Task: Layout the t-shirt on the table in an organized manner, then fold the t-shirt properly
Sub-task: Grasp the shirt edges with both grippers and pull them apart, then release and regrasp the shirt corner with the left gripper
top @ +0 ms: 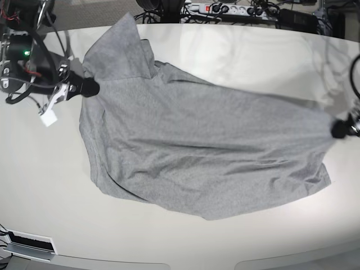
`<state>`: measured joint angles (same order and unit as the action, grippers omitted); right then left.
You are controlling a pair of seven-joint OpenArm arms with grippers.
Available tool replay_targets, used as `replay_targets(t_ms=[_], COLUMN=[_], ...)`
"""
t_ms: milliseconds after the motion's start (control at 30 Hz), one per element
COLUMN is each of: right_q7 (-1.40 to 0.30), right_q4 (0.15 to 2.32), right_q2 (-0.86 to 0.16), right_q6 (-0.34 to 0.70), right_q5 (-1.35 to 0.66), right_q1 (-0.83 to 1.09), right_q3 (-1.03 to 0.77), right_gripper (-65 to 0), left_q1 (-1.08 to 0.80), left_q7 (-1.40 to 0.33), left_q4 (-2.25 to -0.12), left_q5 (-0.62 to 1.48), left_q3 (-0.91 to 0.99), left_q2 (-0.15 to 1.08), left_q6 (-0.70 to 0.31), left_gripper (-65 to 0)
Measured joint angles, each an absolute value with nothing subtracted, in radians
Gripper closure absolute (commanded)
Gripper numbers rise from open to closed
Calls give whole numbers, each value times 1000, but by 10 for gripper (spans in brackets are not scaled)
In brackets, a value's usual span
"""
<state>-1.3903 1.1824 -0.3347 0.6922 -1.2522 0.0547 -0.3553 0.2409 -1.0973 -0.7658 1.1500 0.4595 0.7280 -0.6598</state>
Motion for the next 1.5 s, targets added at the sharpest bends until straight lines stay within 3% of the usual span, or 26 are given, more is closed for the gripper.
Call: replay_targets(t_ms=[200,433,700,933,1067,1167,1200,1367,1433,1500], right_q7=[-1404,-1407,-1407,-1408,-1407,-1407,-1407,-1407,-1407,-1407], right_q4=[1340,1514,1525,1525,1525,1525,1525,1525,1525,1525], right_q2=[-387,-410,-410,-410,-410,-410,-410,-408,-408,-408], right_q6=[692,692,692,692,692,692,692,692,692,692], right_q5=[-1267,-1264,-1264,-1259,-1258,-1266,-1266,-1261,-1257,-1258], right_q1=[56,53,56,75,72,72,72,70,70,70], right_q3=[-354,-353,-353,-353,-353,-353,-353,-353,-353,-353], right_gripper=[0,0,0,0,0,0,0,0,0,0], left_q1=[279,257,213,136,159,217,242,332,337,337], left_q7=[-1103,-1176,-1194,-1296,-1096,-921,-885,-871,-871,-879], left_q4=[-768,-768,-767,-766,-766,-766,-766,-765,-766,-766], left_q5=[1183,1271,1280,1430,1405,1217,1161,1137,1141,1136], left_q3=[458,458,458,458,458,459,458,430,400,364], left_q2=[812,820,817,815,807,778,764,713,709,701], left_q6=[-664,-691,-690,-690,-691,-693,-693,-689,-690,-690], left_gripper=[0,0,0,0,0,0,-13,-400,-451,-451])
